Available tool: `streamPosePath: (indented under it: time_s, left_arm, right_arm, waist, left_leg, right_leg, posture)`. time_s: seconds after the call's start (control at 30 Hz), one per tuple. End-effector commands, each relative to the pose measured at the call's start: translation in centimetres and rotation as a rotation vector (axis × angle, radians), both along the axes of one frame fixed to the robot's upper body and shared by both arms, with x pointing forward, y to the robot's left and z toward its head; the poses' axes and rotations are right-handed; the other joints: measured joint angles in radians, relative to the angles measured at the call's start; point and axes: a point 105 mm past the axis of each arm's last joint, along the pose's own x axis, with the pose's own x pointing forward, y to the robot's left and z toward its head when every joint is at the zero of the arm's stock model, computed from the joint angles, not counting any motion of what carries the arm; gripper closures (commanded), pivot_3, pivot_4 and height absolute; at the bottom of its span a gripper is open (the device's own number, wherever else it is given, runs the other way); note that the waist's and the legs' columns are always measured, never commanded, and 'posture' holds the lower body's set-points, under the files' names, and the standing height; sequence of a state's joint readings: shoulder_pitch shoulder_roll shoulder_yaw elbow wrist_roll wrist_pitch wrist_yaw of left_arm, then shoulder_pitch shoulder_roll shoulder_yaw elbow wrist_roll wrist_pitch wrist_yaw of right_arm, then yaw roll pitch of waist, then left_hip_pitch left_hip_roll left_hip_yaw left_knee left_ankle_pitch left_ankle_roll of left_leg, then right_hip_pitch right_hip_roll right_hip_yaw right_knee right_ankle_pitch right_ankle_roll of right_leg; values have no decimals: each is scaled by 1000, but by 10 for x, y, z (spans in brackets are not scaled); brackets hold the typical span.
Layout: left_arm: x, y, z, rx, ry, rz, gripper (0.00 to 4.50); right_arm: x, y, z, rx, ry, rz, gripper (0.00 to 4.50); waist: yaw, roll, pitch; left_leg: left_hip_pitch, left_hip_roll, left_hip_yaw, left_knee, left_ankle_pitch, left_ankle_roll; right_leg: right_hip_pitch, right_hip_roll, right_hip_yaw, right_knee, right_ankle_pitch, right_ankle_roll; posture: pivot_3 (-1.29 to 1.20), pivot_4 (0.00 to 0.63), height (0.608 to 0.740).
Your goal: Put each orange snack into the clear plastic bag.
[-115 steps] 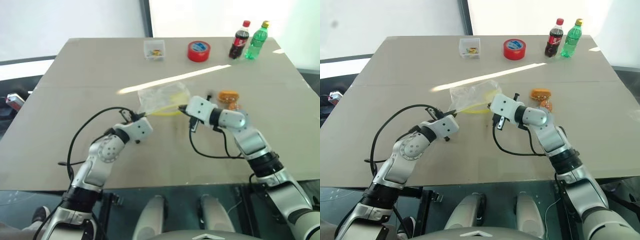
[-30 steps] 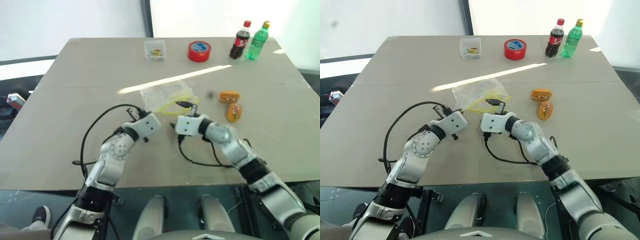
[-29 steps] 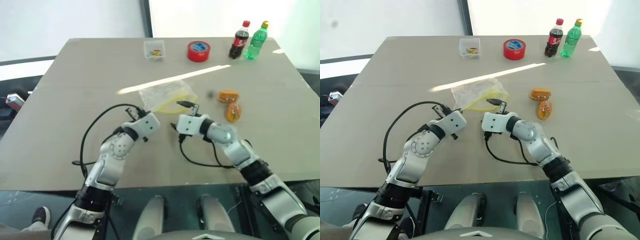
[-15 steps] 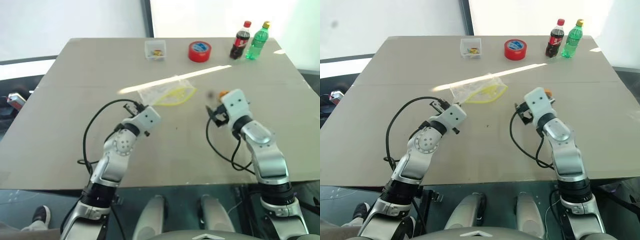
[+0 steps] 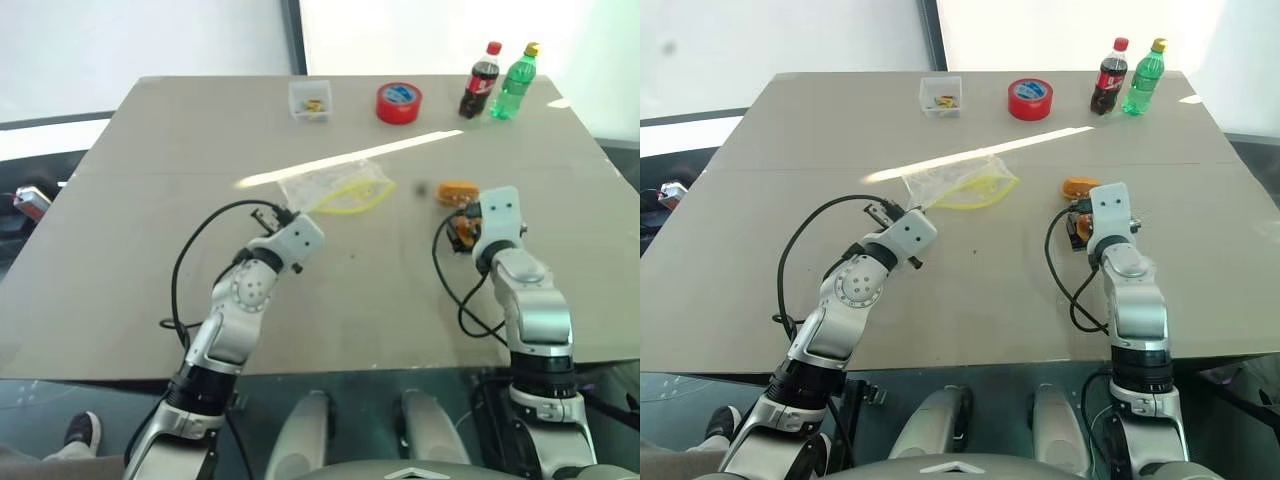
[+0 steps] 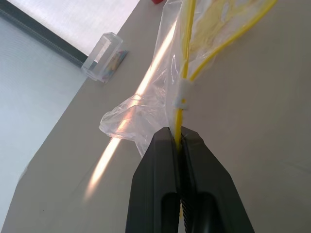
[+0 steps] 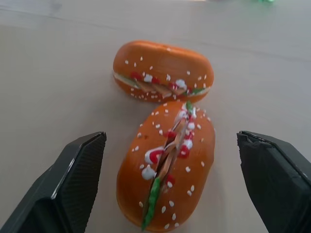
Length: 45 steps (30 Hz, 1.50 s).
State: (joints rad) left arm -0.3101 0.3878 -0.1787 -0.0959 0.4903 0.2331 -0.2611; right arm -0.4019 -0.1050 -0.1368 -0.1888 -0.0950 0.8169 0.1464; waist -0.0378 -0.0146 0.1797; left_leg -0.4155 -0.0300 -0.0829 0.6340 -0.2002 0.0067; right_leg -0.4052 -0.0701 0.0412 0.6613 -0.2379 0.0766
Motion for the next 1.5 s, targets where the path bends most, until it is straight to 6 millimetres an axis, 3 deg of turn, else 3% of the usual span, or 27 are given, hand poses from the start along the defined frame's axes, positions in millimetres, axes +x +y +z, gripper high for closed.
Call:
streamPosePath:
  time_s: [0.03, 0.13, 0.4, 0.5, 0.67, 0.77, 0.87, 1.13, 1.5]
  left_arm:
    - [1, 0, 12, 20, -49, -1, 4500]
    - [0, 1, 11, 22, -48, 2, 4500]
    - [0, 3, 8, 29, -36, 6, 4500]
    - [2, 6, 7, 38, -30, 11, 4500]
    - [2, 1, 4, 49, -26, -14, 4500]
    - [3, -3, 4, 48, -28, -23, 4500]
    - [3, -5, 5, 50, -32, -29, 4500]
    - [1, -14, 8, 51, -46, -73, 4500]
    - [-7, -30, 8, 149, -85, -181, 4500]
  right_arm:
    - [2, 5, 9, 80, -11, -5, 64]
    - [3, 4, 7, 81, 0, -8, 64]
    - [4, 5, 12, 32, -34, 14, 3250]
    - [2, 15, 17, 13, -70, 99, 4399]
    - [-9, 57, 40, 53, -192, 380, 4399]
    - [-24, 87, 42, 58, -204, 575, 4399]
    - [-31, 102, 37, 49, -180, 662, 4399]
    - [-18, 116, 30, 22, -153, 689, 4399]
    - [2, 120, 30, 1, -120, 697, 4399]
  waist:
    - [0, 0, 0]
    - [-1, 0, 0]
    - [-1, 0, 0]
    - [-1, 0, 0]
    - [-4, 0, 0]
    - [-3, 0, 0]
    - [-2, 0, 0]
    - [-1, 0, 0]
    - [-1, 0, 0]
  left_leg:
    - [0, 0, 0, 0, 0, 0]
    - [0, 0, 0, 0, 0, 0]
    - [0, 0, 0, 0, 0, 0]
    - [0, 0, 0, 0, 0, 0]
    - [0, 0, 0, 0, 0, 0]
    - [0, 0, 0, 0, 0, 0]
    - [0, 0, 0, 0, 0, 0]
    - [0, 0, 0, 0, 0, 0]
    - [0, 0, 0, 0, 0, 0]
  right_leg:
    - [0, 0, 0, 0, 0, 0]
    - [0, 0, 0, 0, 0, 0]
    - [0, 0, 0, 0, 0, 0]
    - [0, 0, 0, 0, 0, 0]
    - [0, 0, 0, 0, 0, 0]
    - [0, 0, 0, 0, 0, 0]
    - [0, 0, 0, 0, 0, 0]
    - [0, 0, 0, 0, 0, 0]
    - [0, 0, 0, 0, 0, 0]
  posture:
    - [0, 150, 740]
    - [0, 150, 740]
    - [0, 150, 740]
    - [0, 150, 740]
    - [0, 150, 740]
    - [0, 150, 740]
    - [0, 150, 740]
    - [0, 150, 740]
    - [0, 150, 740]
